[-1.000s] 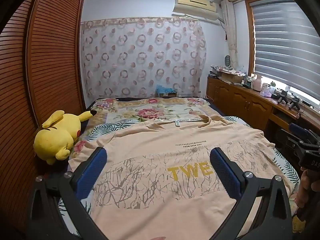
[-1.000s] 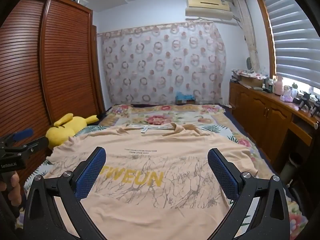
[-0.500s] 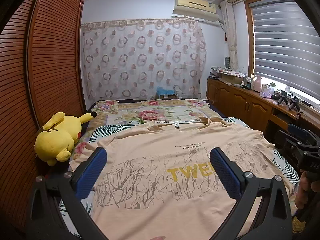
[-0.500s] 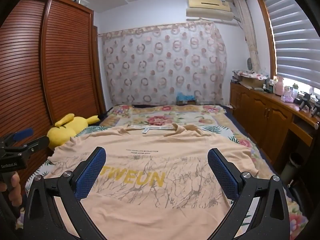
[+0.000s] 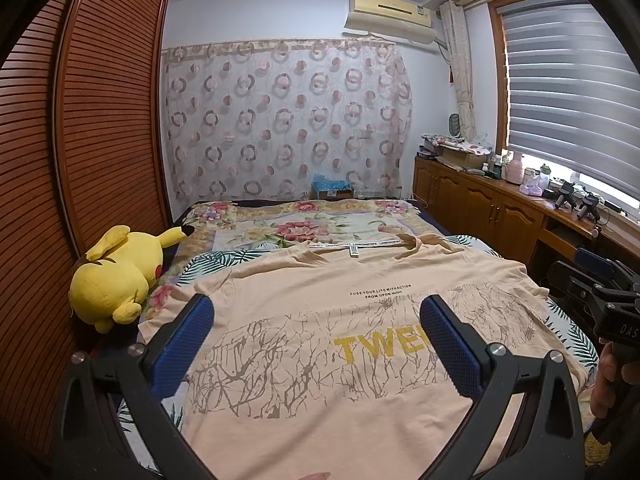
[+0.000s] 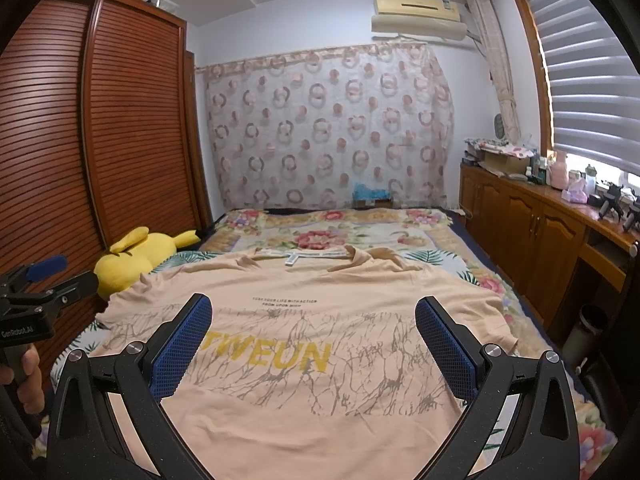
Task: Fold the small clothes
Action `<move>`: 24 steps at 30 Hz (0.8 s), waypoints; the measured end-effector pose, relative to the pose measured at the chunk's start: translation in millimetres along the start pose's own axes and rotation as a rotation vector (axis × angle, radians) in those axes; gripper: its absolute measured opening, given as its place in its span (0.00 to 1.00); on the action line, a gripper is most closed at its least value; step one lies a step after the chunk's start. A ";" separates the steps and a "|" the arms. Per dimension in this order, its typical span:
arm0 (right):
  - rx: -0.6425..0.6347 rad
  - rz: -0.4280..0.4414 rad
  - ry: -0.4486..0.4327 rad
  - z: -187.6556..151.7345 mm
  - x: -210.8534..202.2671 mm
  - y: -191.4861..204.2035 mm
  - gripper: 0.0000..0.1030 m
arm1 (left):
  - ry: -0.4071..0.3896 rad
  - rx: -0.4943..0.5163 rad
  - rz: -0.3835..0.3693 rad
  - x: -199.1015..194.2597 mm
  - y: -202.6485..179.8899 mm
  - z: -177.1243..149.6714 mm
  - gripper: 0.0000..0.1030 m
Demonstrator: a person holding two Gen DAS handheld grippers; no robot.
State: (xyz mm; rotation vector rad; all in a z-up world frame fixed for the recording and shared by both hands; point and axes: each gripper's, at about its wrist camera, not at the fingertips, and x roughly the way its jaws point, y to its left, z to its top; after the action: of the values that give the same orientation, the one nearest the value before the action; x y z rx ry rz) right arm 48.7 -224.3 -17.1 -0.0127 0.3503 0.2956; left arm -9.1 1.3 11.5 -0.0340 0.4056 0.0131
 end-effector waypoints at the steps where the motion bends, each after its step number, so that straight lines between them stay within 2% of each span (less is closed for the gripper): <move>1: 0.001 -0.001 0.000 0.1 -0.2 -0.1 1.00 | 0.000 0.000 0.000 -1.1 0.1 0.7 1.00; 24: 0.003 0.002 0.000 0.9 -0.4 0.4 1.00 | -0.009 0.001 0.000 -2.4 -0.1 3.1 1.00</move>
State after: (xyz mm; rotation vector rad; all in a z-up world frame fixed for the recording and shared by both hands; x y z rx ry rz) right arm 48.6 -224.0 -16.1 -0.0096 0.3502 0.2970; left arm -10.1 1.4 15.3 -0.0333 0.3968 0.0134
